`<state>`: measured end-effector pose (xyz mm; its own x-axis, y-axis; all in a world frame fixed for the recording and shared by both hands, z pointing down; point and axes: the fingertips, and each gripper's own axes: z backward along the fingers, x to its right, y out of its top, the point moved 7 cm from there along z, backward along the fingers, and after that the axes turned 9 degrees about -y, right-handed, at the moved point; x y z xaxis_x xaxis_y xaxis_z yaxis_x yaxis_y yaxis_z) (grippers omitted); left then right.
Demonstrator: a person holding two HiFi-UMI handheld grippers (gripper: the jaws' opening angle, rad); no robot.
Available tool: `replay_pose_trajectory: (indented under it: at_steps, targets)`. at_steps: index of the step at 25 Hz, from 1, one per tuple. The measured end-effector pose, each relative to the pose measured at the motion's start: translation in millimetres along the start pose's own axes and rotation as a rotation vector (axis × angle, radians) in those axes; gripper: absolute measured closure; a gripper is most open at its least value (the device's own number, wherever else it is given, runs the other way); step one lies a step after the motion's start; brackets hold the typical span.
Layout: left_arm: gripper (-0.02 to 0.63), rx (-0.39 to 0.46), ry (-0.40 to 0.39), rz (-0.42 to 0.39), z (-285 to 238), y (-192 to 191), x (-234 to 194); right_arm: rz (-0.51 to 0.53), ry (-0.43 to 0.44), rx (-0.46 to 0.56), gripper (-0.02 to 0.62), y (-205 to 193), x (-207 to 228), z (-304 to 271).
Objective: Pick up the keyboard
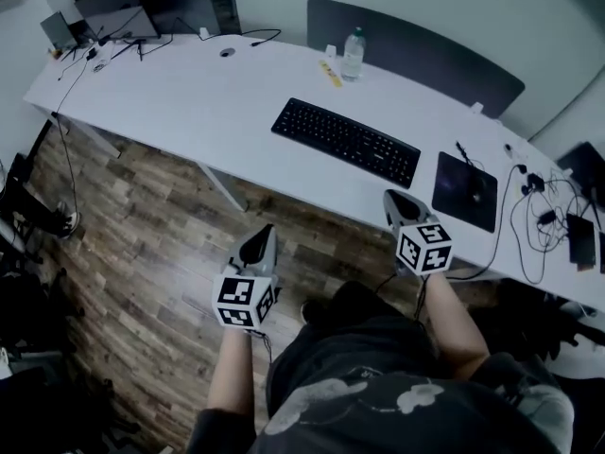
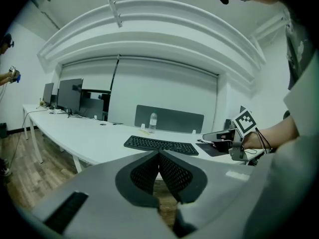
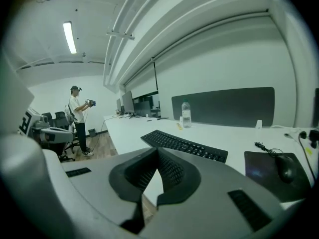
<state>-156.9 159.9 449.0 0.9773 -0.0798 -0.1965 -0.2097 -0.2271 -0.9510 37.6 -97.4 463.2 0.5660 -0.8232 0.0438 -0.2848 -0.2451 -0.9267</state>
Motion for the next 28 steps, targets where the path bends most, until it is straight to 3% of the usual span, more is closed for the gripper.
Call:
replay_pose_trajectory:
  at_steps: [9, 20, 28]
  targets:
    - [0.604, -0.06, -0.09, -0.034, -65.4, 14.7, -23.5, -0.068, -0.085, -0.008, 0.594, -6.7, 31.9, -29.2]
    - [0.604, -0.146, -0.215, -0.103, -186.4, 47.3, -83.6, -0.15, -0.194, -0.004, 0.594, 19.4, 89.7, -116.6]
    - [0.603, -0.232, -0.322, -0.226, -269.7, 73.3, -115.2, -0.19, -0.256, -0.033, 0.594, 29.6, 127.2, -158.6]
